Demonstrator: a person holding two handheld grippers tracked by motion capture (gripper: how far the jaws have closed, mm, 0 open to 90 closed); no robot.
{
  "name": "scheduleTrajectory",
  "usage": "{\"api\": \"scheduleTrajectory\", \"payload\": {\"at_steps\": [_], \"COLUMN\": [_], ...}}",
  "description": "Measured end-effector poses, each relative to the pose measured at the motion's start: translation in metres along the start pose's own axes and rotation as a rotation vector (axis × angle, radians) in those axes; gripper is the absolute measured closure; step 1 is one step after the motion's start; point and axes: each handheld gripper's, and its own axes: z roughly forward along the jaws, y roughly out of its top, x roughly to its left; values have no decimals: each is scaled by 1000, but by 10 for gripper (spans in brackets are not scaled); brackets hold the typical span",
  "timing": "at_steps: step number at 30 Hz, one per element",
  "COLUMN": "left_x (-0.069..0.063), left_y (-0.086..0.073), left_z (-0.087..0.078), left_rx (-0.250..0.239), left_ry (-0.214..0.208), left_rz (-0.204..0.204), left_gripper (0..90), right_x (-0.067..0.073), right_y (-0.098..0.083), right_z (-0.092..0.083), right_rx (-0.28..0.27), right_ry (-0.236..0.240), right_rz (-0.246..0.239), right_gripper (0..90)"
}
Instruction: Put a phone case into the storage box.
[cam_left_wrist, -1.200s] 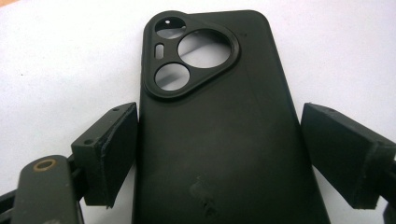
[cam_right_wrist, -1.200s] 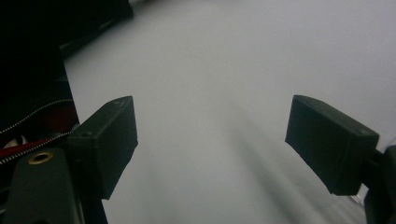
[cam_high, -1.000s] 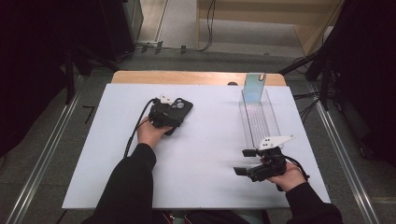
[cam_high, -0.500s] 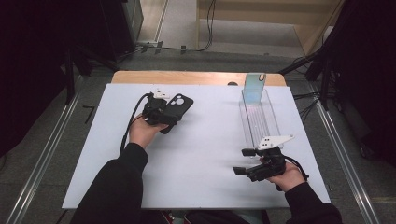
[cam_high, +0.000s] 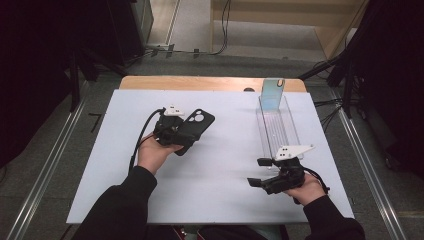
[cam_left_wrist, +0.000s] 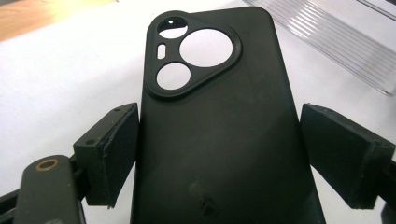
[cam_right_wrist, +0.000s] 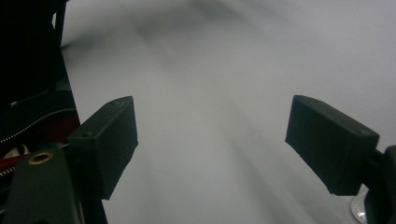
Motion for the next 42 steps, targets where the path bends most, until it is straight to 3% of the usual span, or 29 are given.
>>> {"api": "scheduleTrajectory", "payload": {"at_steps": [9, 16, 29, 37, 42], "left_x": [-14, -29, -50, -63, -70], "left_y": [-16, -23, -38, -50, -55], "left_z": [-6, -11, -14, -10, -6], "left_rx": [-11, -57, -147, -199, -223], "left_ry": [-19, -26, 26, 46, 56], "left_rz": [-28, -64, -107, -135, -127], "left_gripper": [148, 148, 148, 148, 148], "right_x": [9, 12, 15, 13, 10], "right_y": [9, 17, 32, 41, 46], "right_z": [3, 3, 8, 12, 16], "right_rx": [4, -13, -30, -51, -58], "right_ry": [-18, -35, -42, -45, -48], "right_rz": [6, 58, 172, 218, 240], "right_gripper": [150, 149, 150, 150, 150]}}
